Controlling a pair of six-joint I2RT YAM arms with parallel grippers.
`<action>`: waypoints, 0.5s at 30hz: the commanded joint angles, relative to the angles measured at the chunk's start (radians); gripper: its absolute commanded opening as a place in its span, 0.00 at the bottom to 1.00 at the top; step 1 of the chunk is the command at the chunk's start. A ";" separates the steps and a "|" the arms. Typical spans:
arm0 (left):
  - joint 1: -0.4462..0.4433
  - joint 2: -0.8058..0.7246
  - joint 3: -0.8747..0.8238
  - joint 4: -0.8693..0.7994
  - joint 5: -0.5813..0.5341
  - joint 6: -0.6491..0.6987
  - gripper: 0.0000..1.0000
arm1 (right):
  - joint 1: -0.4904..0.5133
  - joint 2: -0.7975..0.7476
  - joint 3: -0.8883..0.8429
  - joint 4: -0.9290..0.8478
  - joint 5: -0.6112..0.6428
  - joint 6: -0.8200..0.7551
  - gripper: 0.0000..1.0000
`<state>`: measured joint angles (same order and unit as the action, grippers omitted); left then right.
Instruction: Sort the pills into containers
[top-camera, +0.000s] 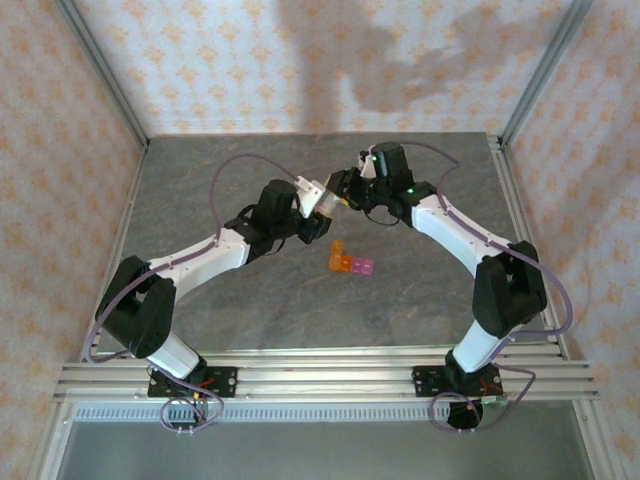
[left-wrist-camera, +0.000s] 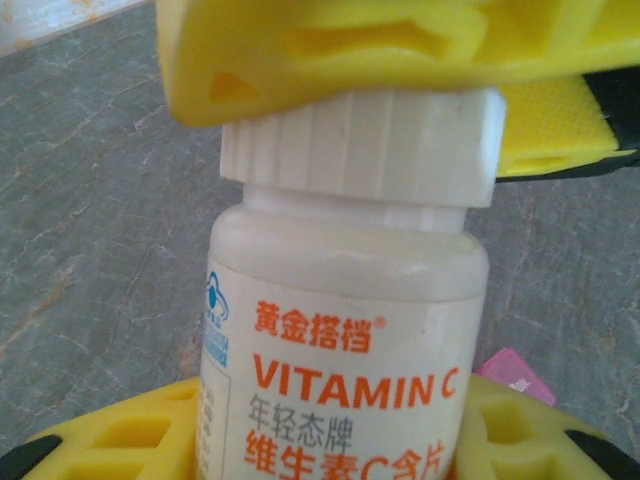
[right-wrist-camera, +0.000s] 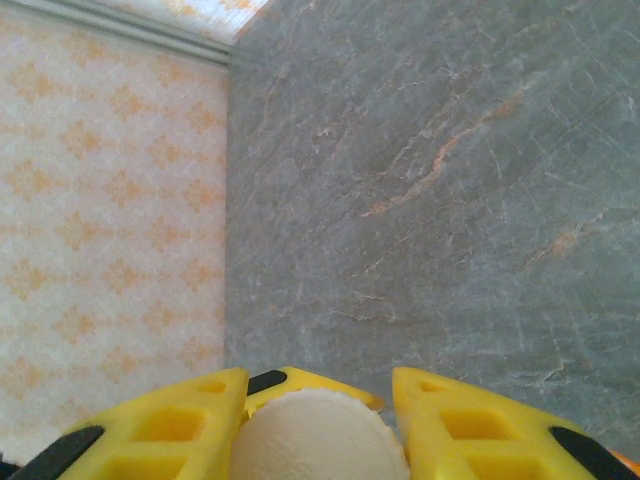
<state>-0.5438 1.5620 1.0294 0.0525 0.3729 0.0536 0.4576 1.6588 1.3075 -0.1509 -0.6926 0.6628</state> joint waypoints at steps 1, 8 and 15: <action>0.014 -0.054 0.031 0.047 0.143 -0.059 0.00 | -0.015 -0.032 -0.040 0.110 -0.107 -0.206 0.34; 0.044 -0.063 0.004 0.127 0.367 -0.202 0.00 | -0.039 -0.035 -0.033 0.152 -0.268 -0.296 0.36; 0.043 -0.075 -0.004 0.063 0.176 -0.110 0.00 | -0.043 -0.077 0.012 0.043 -0.127 -0.203 0.76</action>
<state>-0.4973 1.5318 1.0191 0.0895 0.6067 -0.0990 0.4145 1.6444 1.2720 -0.0601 -0.8860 0.4442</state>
